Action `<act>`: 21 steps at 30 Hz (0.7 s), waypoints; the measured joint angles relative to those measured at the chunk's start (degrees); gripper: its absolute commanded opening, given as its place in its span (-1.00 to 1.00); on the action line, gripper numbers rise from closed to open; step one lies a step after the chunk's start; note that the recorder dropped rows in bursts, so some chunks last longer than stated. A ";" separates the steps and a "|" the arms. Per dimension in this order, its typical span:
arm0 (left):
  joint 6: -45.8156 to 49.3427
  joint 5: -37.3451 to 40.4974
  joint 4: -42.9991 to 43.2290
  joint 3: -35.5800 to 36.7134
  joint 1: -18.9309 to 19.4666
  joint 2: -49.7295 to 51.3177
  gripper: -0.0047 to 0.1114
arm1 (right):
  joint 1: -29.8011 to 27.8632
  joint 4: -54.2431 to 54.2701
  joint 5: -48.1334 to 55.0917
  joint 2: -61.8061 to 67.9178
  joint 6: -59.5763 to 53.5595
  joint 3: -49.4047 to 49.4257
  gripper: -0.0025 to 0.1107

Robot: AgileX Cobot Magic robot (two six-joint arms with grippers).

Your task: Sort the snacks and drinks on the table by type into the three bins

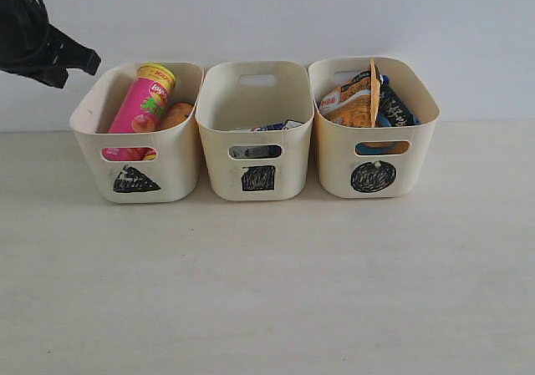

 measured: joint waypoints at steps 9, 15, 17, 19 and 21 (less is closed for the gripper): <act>-0.10 -12.41 -0.28 20.36 0.00 -17.04 -0.84 | 0.00 0.00 0.00 0.00 0.00 0.00 -0.96; -0.22 -16.74 -4.12 30.31 0.00 -29.21 -0.84 | 0.00 0.00 0.00 0.00 0.00 0.00 -0.96; -0.22 -17.69 -4.61 32.83 0.00 -32.73 -0.84 | 0.00 0.00 0.00 0.00 0.00 0.00 -0.96; -0.22 -18.08 -4.70 35.04 0.00 -35.85 -0.84 | 0.00 0.00 0.00 0.00 0.00 0.00 -0.96; -0.22 -18.90 -4.70 36.97 0.00 -38.88 -0.84 | 0.00 0.00 0.00 0.00 0.00 0.00 -0.96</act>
